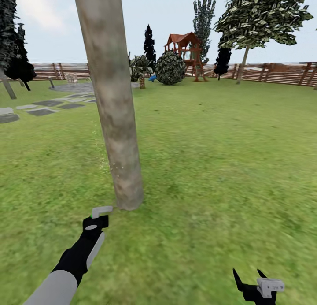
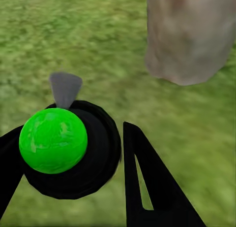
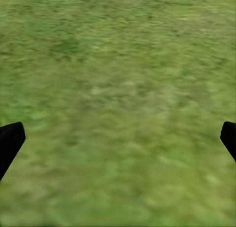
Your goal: In the garden, pick up the pesticide atomizer on the floor and spray pesticide onto both trees until each tree trunk is fully covered.
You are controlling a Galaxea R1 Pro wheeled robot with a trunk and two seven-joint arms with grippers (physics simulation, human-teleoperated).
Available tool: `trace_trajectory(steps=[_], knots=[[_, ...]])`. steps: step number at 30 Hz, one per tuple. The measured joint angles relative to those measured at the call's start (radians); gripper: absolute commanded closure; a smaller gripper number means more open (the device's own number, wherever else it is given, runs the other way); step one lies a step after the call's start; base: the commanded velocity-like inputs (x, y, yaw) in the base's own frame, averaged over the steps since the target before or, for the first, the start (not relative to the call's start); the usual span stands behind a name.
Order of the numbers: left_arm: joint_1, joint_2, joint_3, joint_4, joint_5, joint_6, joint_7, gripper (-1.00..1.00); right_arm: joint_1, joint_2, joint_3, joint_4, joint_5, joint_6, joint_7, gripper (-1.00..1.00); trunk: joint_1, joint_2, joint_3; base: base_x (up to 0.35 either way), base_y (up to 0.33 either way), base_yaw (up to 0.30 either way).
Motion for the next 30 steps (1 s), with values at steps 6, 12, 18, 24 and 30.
trace_trajectory(steps=[6, 12, 18, 24, 30], knots=[[-0.042, 0.001, -0.006, 0.013, -0.004, 0.101, -0.014, 1.0, 0.0, 0.0, 0.0, -0.001, 0.0, -0.001, 0.0, -1.0, 0.0, 0.0, 0.0, 0.0, -0.002, 0.006], [-0.178, -0.019, -0.008, 0.019, 0.001, 0.246, -0.043, 1.0, 0.0, 0.0, 0.0, 0.0, 0.0, -0.001, 0.0, -1.0, 0.0, 0.0, 0.0, 0.0, 0.0, -0.046], [-0.249, -0.009, -0.006, 0.08, -0.004, 0.322, -0.146, 1.0, 0.001, 0.0, 0.0, 0.0, 0.0, -0.001, 0.0, -1.0, 0.0, 0.0, 0.001, 0.0, 0.0, -0.171], [-0.252, 0.05, -0.045, 0.106, 0.005, 0.33, -0.154, 1.0, 0.0, 0.0, 0.0, -0.001, 0.0, 0.0, 0.0, -1.0, 0.0, 0.0, 0.001, 0.0, 0.0, -0.003], [-0.287, -0.04, -0.097, 0.095, -0.007, 0.36, -0.15, 1.0, 0.0, -0.001, -0.002, -0.003, 0.0, -0.001, 0.0, -1.0, 0.0, 0.0, 0.001, 0.0, 0.0, 0.0]])
